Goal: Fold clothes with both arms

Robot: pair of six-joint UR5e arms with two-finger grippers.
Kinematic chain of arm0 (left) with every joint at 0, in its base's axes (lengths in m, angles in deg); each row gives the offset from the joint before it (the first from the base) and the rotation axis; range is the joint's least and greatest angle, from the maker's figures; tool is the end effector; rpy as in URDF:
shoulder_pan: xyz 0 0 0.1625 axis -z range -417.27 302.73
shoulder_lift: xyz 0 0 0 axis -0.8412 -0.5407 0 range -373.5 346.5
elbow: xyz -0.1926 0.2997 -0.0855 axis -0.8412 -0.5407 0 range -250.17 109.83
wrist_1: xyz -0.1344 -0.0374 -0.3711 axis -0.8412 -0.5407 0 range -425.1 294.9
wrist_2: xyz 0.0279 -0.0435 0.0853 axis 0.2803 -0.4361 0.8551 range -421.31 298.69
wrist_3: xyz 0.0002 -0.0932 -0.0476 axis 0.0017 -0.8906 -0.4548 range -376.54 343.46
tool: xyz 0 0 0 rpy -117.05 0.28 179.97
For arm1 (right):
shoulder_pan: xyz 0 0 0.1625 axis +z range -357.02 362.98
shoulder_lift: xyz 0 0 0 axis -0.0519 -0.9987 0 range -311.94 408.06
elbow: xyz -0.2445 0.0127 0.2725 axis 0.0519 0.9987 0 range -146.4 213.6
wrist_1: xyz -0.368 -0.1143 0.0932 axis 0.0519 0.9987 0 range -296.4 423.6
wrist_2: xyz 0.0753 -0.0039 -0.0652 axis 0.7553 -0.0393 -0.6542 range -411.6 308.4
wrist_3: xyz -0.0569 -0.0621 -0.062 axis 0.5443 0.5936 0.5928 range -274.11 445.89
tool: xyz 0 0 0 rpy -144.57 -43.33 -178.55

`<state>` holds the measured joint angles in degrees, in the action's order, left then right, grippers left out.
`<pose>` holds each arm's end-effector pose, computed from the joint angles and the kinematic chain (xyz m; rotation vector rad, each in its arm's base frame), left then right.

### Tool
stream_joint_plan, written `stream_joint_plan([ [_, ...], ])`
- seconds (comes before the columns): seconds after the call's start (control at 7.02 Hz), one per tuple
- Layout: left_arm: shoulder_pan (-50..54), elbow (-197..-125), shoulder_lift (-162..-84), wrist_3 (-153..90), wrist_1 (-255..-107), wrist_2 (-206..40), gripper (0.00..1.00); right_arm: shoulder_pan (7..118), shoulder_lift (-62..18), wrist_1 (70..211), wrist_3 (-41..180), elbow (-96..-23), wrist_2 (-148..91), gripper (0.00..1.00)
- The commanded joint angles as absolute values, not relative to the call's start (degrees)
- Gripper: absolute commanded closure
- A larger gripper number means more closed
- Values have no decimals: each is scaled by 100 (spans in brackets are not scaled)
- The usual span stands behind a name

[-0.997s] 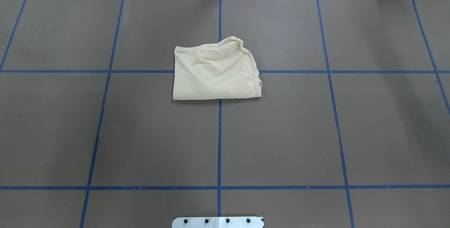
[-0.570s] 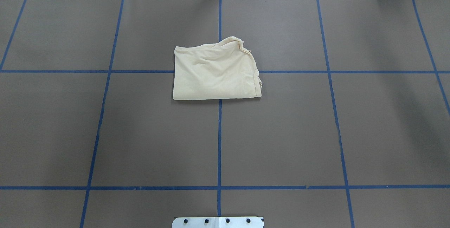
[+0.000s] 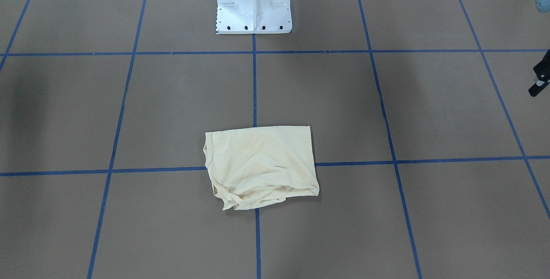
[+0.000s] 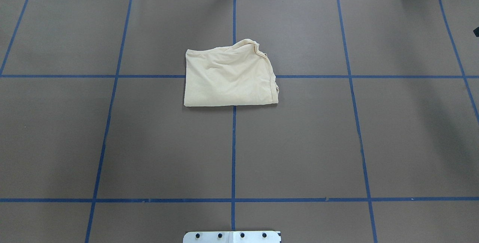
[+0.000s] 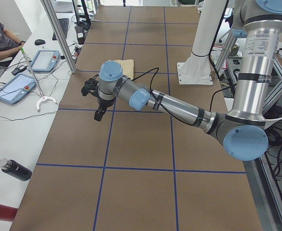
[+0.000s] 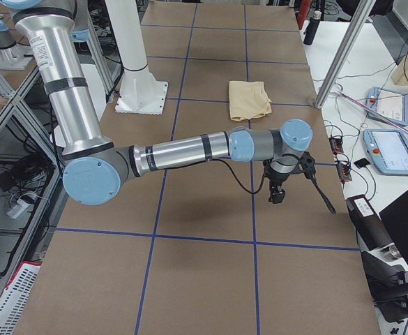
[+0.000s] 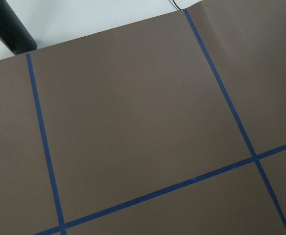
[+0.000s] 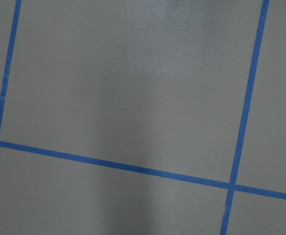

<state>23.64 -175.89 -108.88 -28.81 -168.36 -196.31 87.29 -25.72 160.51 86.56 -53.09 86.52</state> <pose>0.0215 -0.5098 0.3976 0.4168 0.8525 0.1841 -0.0016 -0.5754 0.4898 0.0619 -0.8434 -0.1481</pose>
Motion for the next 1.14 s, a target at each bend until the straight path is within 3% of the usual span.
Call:
stream_joint_plan([
  [0.0, 2323, -17546, -10825, -2928, -16855, -19692, 0, 8726, -2786, 16011, 8616, -5524, 8647, 0],
  [1.0, 2306, -17546, -10833, -2937, -16864, -19693, 0, 8735, -2788, 16037, 8607, -5648, 8657, 0],
])
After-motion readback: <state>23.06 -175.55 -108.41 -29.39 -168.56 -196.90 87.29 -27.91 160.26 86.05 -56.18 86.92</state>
